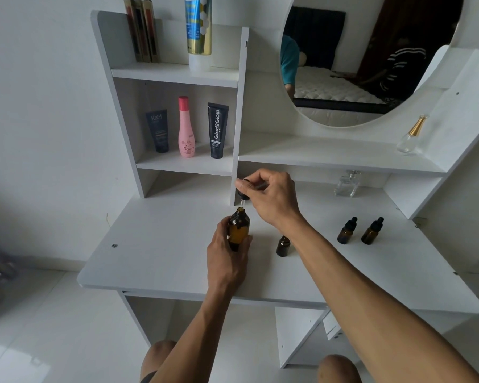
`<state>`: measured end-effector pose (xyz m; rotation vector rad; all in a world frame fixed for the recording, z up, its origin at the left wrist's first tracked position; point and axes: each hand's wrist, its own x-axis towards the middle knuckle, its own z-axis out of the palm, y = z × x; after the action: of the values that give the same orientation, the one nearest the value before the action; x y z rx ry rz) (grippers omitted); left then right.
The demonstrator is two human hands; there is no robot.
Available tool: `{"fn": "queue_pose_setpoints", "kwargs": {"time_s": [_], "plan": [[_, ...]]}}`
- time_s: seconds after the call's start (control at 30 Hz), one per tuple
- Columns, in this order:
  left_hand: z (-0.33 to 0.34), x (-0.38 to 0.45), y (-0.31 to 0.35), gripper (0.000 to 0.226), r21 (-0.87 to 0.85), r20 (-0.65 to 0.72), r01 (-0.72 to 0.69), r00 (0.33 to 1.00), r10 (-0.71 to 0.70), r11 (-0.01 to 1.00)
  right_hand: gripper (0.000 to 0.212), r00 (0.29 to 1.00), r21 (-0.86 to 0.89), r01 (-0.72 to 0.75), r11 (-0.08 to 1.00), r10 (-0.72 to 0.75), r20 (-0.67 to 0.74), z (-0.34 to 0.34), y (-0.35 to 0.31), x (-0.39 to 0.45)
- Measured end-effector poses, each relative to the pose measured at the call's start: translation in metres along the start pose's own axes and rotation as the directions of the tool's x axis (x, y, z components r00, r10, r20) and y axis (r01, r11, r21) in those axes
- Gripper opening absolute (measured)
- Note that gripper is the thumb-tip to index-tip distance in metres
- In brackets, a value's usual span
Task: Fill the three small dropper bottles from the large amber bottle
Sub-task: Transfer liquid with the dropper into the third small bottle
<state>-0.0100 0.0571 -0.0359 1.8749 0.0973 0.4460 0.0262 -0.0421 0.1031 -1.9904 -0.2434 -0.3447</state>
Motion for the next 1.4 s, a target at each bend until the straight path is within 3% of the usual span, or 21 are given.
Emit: {"fn": "queue_pose_setpoints", "kwargs": {"time_s": [0.47,0.67,1.0,1.4], "plan": [[-0.001,0.0,0.001,0.051,0.014,-0.005,0.003,1.0,-0.002,1.0,0.014,0.991,0.152,-0.032,0.988,0.051,-0.127,-0.015,-0.004,0.007],[-0.002,0.0,0.002,0.05,0.014,-0.005,0.006,1.0,-0.006,1.0,0.014,0.976,0.296,-0.065,0.953,0.123,-0.182,-0.025,-0.008,0.008],[-0.001,0.0,0.001,0.05,0.008,-0.005,-0.001,1.0,0.001,1.0,0.016,0.902,0.589,-0.182,0.787,0.372,-0.218,-0.063,0.014,0.006],[-0.001,0.0,0.003,0.05,0.029,-0.009,0.006,1.0,-0.006,1.0,0.013,0.803,0.642,-0.267,0.718,0.534,-0.263,-0.098,0.066,-0.024]]}}
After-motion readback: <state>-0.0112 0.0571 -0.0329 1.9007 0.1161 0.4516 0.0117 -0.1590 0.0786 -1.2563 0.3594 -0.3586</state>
